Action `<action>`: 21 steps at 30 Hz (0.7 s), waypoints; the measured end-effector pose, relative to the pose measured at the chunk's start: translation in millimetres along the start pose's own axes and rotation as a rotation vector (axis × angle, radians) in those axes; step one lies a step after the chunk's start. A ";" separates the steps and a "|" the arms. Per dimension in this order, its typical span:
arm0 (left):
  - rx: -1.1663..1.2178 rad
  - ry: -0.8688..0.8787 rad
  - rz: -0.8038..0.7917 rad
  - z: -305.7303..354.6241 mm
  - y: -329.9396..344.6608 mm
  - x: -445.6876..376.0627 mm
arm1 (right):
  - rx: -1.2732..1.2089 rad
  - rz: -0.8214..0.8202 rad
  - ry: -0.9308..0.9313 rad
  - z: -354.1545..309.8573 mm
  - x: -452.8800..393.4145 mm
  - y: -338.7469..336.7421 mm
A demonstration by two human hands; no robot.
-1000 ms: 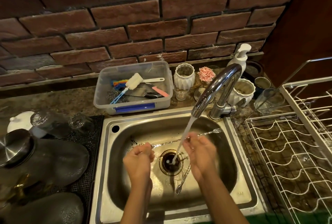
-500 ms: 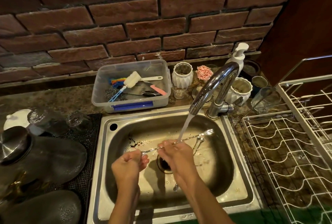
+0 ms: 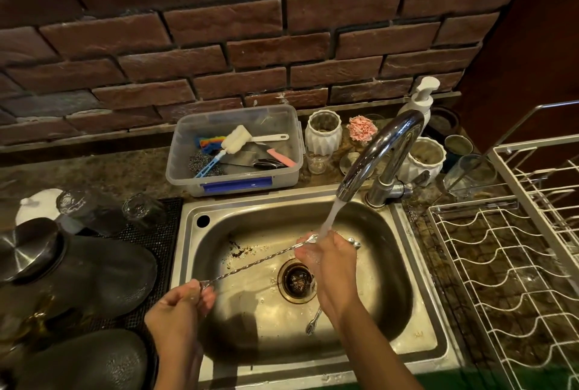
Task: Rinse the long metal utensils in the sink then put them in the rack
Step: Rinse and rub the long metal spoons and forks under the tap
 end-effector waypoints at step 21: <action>-0.177 0.031 -0.203 -15.8 93.7 53.0 | -0.058 -0.076 0.168 33.8 13.4 -0.3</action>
Point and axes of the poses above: each hand's wrist, its own x-axis away from the middle knuckle, its own y-axis out of the palm, z = x × y, the point moved 9 cm from there along -x, towards the middle knuckle, and after that the axes turned 3 degrees about -y, right-handed, at the moved point
